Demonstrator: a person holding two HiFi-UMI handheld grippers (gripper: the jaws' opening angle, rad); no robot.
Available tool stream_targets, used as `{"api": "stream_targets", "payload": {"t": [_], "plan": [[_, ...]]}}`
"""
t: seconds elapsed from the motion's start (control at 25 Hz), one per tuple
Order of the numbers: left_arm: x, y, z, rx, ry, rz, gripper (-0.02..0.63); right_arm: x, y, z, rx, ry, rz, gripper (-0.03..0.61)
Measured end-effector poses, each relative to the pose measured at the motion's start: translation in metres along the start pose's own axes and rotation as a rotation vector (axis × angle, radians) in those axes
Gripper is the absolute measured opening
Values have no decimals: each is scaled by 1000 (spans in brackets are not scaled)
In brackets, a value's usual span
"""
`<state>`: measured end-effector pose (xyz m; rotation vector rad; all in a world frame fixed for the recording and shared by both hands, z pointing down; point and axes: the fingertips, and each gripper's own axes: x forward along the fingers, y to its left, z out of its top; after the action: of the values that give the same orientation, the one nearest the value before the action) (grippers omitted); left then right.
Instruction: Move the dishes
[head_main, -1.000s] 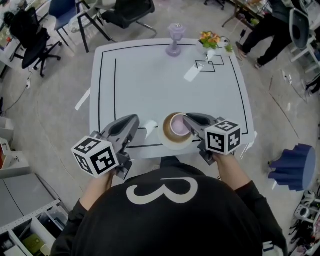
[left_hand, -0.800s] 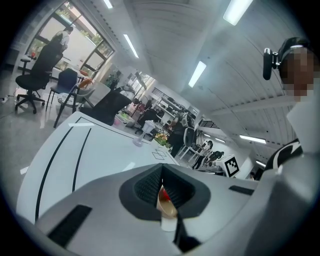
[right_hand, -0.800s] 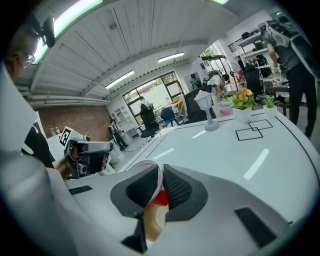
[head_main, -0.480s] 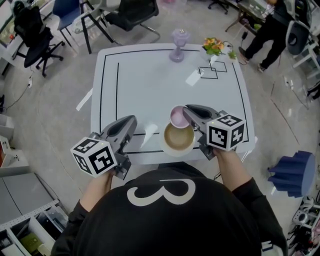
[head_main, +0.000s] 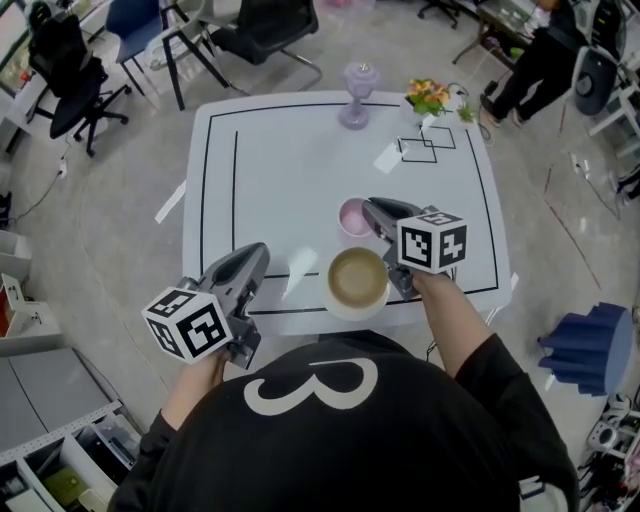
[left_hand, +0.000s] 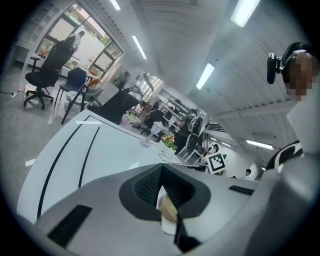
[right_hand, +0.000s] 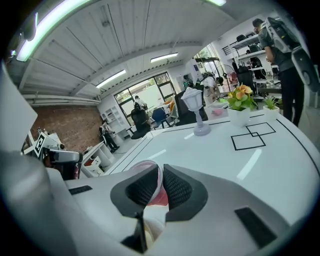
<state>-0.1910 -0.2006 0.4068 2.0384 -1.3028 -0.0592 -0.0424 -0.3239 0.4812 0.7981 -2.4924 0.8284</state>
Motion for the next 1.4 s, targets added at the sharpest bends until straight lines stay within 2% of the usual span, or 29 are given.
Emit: {"api": "stream_targets", "payload": {"t": [0.4,0.6,1.0,1.16,1.4], "plan": [[-9,7,-2,-18,-5,26,3,21,-19,-6,24,23,-42,48],[-12,6,-2,-18,-6,22,3,24,-21,-8,38,30,-41,72],[-21,-2,8,1,-44,14,3,6,-9,-2,43,-8,7,244],[-19,-5,9,-4,-48,3,3,-8,-3,-4,28,-18,38,259],[-12,-9,4,-8,-37,-19,3,-33,5,-18,-5,-3,41,264]]}}
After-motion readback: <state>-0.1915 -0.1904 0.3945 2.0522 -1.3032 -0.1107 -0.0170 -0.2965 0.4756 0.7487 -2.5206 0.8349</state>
